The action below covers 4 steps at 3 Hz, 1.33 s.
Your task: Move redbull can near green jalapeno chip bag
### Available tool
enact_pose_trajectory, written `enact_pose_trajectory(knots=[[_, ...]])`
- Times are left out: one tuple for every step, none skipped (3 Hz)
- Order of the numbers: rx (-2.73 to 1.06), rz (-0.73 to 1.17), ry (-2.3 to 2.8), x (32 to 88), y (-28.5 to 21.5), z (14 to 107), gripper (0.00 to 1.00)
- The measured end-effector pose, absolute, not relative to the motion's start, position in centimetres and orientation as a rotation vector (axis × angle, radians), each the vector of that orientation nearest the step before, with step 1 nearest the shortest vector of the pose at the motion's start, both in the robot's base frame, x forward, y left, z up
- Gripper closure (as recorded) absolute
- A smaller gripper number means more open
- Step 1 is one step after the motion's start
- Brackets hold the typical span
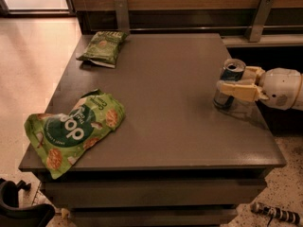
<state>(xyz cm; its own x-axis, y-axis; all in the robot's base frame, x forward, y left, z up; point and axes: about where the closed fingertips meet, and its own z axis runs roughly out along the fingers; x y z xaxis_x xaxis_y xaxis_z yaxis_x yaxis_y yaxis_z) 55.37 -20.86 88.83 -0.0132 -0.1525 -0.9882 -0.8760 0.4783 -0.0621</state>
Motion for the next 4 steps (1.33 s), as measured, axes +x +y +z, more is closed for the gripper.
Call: enact_pose_trajectory(knots=[[-0.945,0.738,1.494,55.4,-20.7,88.9,1.0],[-0.932,0.761,1.512,56.7,-20.0,89.3,1.0],[-0.923,0.789,1.523,60.1,-18.5,91.3,1.0],[-0.92,0.815,1.493,65.8,-14.0,95.5,1.0]])
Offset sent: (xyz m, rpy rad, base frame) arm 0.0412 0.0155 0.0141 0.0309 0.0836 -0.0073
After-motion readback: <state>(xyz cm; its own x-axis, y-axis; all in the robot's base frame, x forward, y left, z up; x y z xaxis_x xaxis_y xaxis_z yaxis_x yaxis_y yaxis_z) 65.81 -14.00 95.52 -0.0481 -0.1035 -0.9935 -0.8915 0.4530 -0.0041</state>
